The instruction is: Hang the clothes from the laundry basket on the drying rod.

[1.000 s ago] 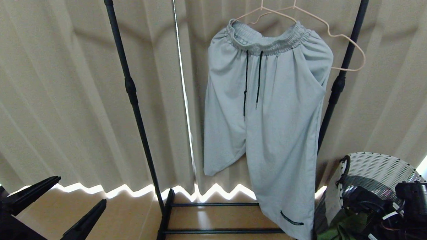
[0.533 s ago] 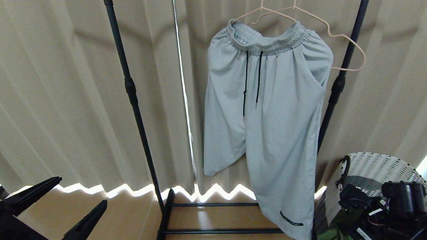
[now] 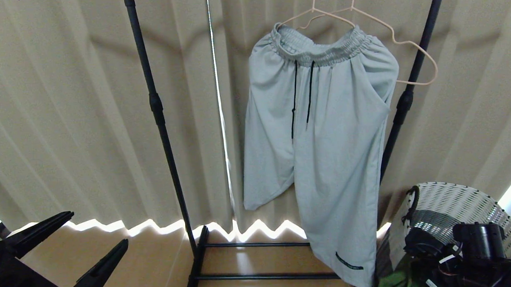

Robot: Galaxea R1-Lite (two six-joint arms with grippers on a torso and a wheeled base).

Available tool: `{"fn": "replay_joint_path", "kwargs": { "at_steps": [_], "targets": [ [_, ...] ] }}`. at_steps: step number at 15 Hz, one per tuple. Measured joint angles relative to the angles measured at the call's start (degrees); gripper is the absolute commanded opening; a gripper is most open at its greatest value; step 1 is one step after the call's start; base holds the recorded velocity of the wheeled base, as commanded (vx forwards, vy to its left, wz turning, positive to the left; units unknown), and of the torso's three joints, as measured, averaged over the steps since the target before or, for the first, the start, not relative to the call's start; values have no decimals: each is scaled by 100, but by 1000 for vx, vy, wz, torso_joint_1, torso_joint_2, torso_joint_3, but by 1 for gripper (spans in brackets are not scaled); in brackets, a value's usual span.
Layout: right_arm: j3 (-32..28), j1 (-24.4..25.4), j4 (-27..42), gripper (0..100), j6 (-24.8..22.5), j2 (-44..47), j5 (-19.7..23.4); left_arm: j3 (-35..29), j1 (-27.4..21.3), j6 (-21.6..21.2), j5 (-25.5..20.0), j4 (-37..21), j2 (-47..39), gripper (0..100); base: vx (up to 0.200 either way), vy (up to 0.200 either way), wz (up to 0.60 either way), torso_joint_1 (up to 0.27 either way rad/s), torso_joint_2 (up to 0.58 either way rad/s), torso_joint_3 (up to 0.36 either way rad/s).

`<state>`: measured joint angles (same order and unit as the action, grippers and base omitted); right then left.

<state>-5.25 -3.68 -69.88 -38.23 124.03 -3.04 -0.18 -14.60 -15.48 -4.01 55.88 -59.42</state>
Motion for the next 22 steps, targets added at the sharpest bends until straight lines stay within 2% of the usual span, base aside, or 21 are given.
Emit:
{"fn": "replay_joint_path", "kwargs": {
  "at_steps": [4, 7, 10, 12, 15, 19, 22],
  "targets": [
    [325, 18, 0, 0, 119, -507, 94, 7, -6, 2, -4, 0, -6, 100, 0, 0, 0, 0, 0, 0],
    [446, 24, 5, 0, 416, -1193, 346, 11, -55, 2, -9, 0, -23, 100, 0, 0, 0, 0, 0, 0],
    [378, 29, 11, 0, 646, -1998, 621, 16, -317, 13, -44, 0, -30, 100, 0, 0, 0, 0, 0, 0],
    [187, 52, 24, 0, 794, -2555, 816, 18, -435, 22, -45, 0, -30, 100, 0, 0, 0, 0, 0, 0],
    [-441, 252, 77, 0, 1204, -3161, 880, 18, -460, 27, -41, 0, -37, 100, -67, 0, 0, 2, 1, 1],
    [-1184, 344, 466, 0, 1248, -3454, 883, 18, -450, 27, -39, 1, 18, 100, -200, 0, 0, 0, 2, 1],
    [-1492, 557, 753, 0, 1253, -3574, 883, 18, -463, 32, -44, 0, 27, 100, -200, 0, 0, -1, 4, 1]
  ]
}}
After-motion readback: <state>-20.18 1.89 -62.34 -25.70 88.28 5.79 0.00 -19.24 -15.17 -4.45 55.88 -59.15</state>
